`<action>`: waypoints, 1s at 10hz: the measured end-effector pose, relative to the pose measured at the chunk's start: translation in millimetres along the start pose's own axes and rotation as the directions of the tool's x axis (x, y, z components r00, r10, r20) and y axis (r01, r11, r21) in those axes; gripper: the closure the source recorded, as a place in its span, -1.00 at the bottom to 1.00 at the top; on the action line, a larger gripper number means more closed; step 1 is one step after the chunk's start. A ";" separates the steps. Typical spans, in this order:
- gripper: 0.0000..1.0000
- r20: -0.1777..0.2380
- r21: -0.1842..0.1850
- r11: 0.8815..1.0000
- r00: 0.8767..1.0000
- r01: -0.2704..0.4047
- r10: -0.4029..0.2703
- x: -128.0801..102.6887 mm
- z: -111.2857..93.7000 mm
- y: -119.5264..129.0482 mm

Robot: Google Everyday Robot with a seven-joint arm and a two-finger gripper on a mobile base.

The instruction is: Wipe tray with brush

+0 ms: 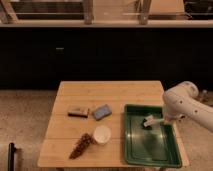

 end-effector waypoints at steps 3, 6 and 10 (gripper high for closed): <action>1.00 0.008 -0.012 0.996 0.996 0.084 -0.084 -19.8 0.6 13.7; 1.00 0.019 -0.024 0.991 0.992 0.128 -0.128 -23.5 0.1 51.4; 1.00 0.019 -0.046 0.996 0.996 0.083 -0.082 11.8 9.2 76.3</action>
